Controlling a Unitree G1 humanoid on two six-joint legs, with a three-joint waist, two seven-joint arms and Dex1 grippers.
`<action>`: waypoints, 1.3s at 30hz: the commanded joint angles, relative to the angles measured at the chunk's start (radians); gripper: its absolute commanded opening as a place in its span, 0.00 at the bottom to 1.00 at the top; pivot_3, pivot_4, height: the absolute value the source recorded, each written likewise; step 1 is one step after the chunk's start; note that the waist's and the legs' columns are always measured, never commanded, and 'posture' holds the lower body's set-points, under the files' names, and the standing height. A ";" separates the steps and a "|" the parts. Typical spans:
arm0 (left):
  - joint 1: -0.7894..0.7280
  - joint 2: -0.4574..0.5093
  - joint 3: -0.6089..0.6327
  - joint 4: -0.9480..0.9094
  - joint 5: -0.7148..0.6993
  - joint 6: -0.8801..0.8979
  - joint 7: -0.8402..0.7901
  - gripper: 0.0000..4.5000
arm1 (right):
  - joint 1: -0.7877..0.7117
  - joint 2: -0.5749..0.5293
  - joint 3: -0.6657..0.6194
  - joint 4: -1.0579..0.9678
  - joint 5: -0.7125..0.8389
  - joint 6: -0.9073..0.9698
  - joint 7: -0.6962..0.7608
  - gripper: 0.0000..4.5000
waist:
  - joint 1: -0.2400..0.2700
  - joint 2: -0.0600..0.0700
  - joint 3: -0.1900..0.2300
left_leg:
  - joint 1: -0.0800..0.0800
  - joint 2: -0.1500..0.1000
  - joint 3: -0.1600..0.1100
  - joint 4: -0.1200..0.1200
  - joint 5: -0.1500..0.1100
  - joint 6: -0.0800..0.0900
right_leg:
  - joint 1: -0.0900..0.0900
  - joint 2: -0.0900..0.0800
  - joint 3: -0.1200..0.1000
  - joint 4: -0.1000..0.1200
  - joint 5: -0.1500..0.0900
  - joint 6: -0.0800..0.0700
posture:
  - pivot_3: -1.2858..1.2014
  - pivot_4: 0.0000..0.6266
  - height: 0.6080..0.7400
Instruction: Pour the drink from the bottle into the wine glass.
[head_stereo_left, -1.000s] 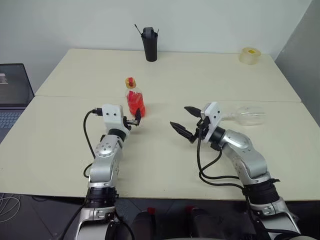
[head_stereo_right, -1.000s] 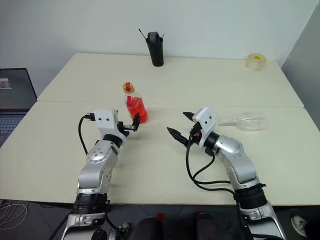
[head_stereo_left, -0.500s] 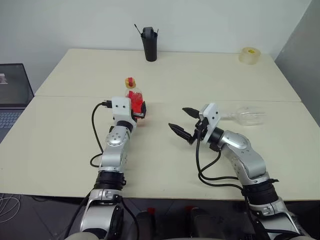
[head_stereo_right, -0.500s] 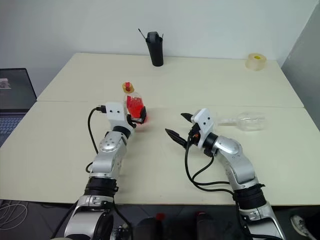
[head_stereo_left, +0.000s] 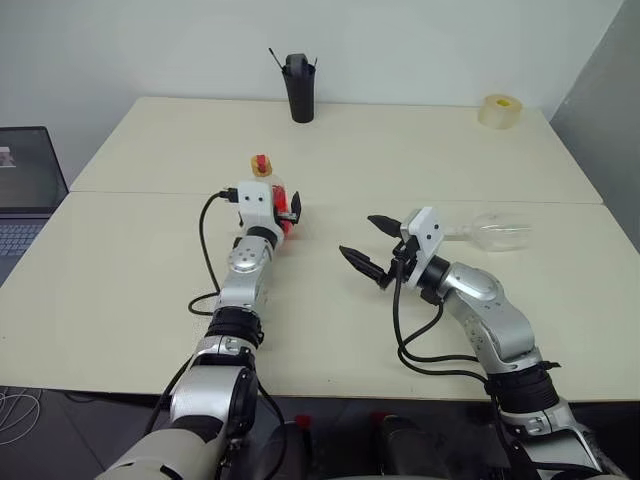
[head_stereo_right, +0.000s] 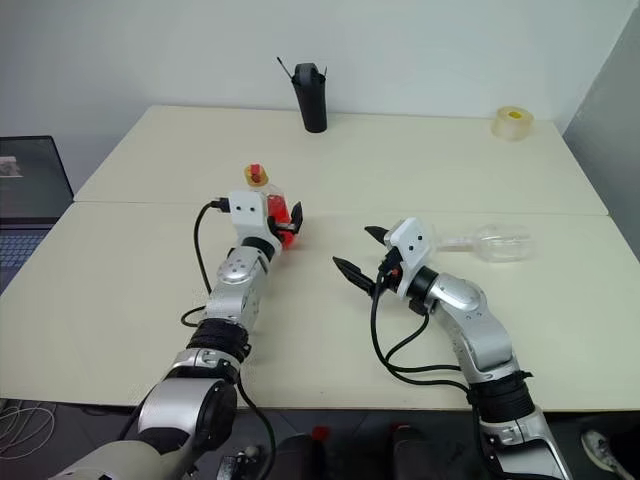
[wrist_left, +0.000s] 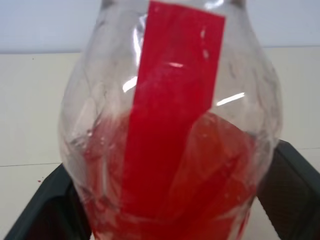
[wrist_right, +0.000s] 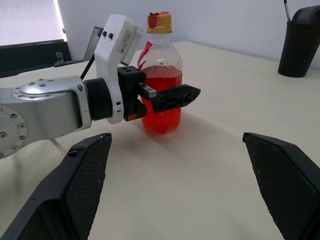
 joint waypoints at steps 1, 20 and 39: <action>-0.036 0.003 0.008 0.022 -0.005 -0.050 -0.014 0.72 | 0.002 -0.008 -0.024 -0.056 0.001 -0.001 -0.011 1.00 | 0.001 0.000 0.000 | 0.000 0.000 0.000 0.000 0.000 0.000 | 0.000 0.000 0.000 0.000 0.000 0.000 | 0.52 0.24 1.00; 0.377 0.223 -0.197 -0.875 -0.296 0.407 -0.657 0.48 | -0.222 -0.203 -0.280 -0.494 0.628 0.732 -0.140 1.00 | -0.001 0.002 0.002 | -0.001 0.001 -0.002 0.000 -0.001 0.001 | 0.000 -0.001 0.000 0.000 0.000 0.000 | 0.52 0.24 1.00; 0.374 0.166 -0.309 -0.966 -0.271 0.453 -0.701 0.46 | -0.294 -0.129 -0.211 -0.448 0.763 0.888 -0.469 1.00 | -0.002 0.002 0.002 | -0.003 0.001 -0.003 0.001 -0.001 0.002 | 0.000 0.000 0.000 -0.001 0.000 0.000 | 0.52 0.24 1.00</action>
